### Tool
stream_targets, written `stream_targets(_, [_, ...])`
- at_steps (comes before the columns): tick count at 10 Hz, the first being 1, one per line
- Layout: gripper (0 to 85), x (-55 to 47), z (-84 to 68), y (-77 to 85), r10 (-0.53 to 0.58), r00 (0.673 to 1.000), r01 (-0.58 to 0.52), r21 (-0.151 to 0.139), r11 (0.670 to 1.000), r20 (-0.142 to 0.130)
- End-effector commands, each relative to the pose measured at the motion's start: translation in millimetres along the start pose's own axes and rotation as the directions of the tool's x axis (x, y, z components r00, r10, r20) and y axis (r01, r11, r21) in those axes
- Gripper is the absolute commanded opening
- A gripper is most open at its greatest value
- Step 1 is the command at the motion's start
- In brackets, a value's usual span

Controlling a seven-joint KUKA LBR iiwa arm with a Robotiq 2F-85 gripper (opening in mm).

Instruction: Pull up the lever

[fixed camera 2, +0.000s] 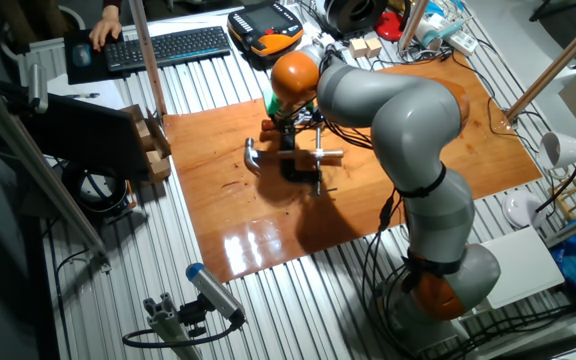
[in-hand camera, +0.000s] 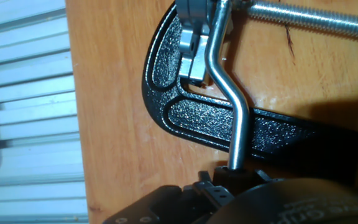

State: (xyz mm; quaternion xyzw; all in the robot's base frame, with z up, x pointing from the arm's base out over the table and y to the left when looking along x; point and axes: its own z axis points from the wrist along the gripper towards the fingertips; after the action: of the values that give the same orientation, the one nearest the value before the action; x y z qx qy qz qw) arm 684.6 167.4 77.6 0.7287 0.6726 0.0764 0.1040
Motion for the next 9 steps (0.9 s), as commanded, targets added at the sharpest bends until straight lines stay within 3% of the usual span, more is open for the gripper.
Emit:
stream_targets(1, [0.0, -1.0, -3.4, 0.3, -0.007, 1.0, 0.007, 0.003, 1.0, 0.0])
stream_targets(5, [0.0, -6.7, -18.8, -5.2, -0.055, 0.998, 0.055, 0.006, 0.998, -0.03])
stream_targets(9, [0.0, -8.4, -33.7, -11.6, 0.01, 0.999, -0.008, 0.028, 1.0, -0.046])
